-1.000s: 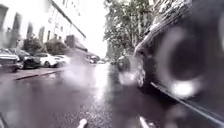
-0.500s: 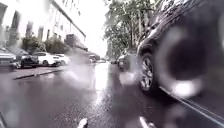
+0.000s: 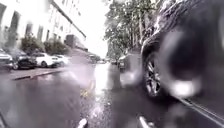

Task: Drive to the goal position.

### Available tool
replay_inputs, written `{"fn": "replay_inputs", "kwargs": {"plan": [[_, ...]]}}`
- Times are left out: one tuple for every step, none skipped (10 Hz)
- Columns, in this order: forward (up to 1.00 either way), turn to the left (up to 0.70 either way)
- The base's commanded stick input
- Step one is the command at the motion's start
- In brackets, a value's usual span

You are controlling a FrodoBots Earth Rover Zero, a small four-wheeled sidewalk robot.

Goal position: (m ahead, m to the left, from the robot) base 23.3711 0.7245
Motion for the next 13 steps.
{"fn": "replay_inputs", "kwargs": {"plan": [[0.70, 0.00], [0.70, 0.00], [0.70, 0.00], [0.70, 0.00], [0.70, 0.00], [0.70, 0.00], [0.70, 0.00], [0.70, 0.00], [0.70, 0.00], [0.70, 0.00], [0.70, 0.00], [0.70, 0.00], [0.70, 0.00]]}}
